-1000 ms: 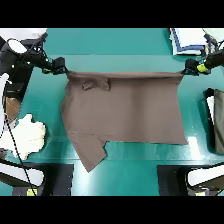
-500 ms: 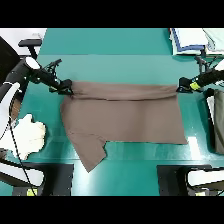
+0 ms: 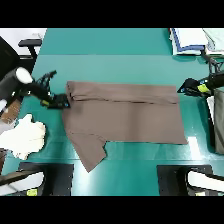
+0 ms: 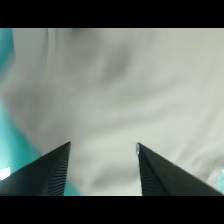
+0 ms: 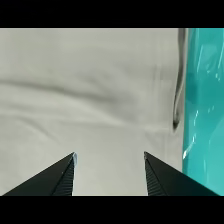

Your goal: Fold the shirts.

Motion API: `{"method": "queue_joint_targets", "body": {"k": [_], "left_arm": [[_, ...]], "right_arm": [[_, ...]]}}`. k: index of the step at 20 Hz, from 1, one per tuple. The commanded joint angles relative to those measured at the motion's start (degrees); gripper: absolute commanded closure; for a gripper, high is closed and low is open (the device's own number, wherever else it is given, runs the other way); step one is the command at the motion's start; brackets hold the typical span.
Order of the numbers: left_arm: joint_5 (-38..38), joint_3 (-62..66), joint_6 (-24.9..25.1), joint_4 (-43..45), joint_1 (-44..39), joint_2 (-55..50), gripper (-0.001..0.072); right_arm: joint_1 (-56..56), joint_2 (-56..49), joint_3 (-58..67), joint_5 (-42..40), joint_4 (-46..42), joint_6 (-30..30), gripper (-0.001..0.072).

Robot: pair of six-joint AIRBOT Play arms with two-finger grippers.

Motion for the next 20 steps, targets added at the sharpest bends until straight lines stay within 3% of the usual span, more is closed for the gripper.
{"method": "queue_joint_targets", "body": {"k": [1, 6, 16, 17, 18, 19, 20], "left_arm": [[-0.9, -17.4, -2.8, -0.7, -0.2, 14.0, 0.0226], [1.3, -33.8, -5.5, -9.5, -0.2, 25.8, 0.0226], [10.1, -40.4, -2.4, -17.6, -0.2, 25.8, 0.0228], [10.2, -40.4, -2.4, -17.6, -0.2, 25.8, 0.027], [10.2, -40.4, -1.8, -17.7, -0.2, 25.8, 0.0565], [10.3, -40.4, -0.4, -18.4, -0.2, 25.9, 0.068], [10.4, -40.3, -0.3, -19.1, -0.2, 25.9, 0.068]], "right_arm": [[-0.1, 8.3, -6.8, -3.9, 0.2, -0.1, 0.0226], [-0.1, 13.0, -8.7, -6.1, 0.7, -0.1, 0.0278], [0.0, 13.5, -8.7, -5.4, 0.7, -0.1, 0.0278], [0.0, 13.5, -8.7, -5.4, 0.7, -0.1, 0.0278], [0.0, 13.5, -8.7, -4.9, 0.7, -0.1, 0.0278], [0.0, 13.5, -8.7, -4.0, 0.7, -0.1, 0.0278], [-0.1, 13.5, -8.8, -3.1, 0.1, -0.1, 0.0278]]}}
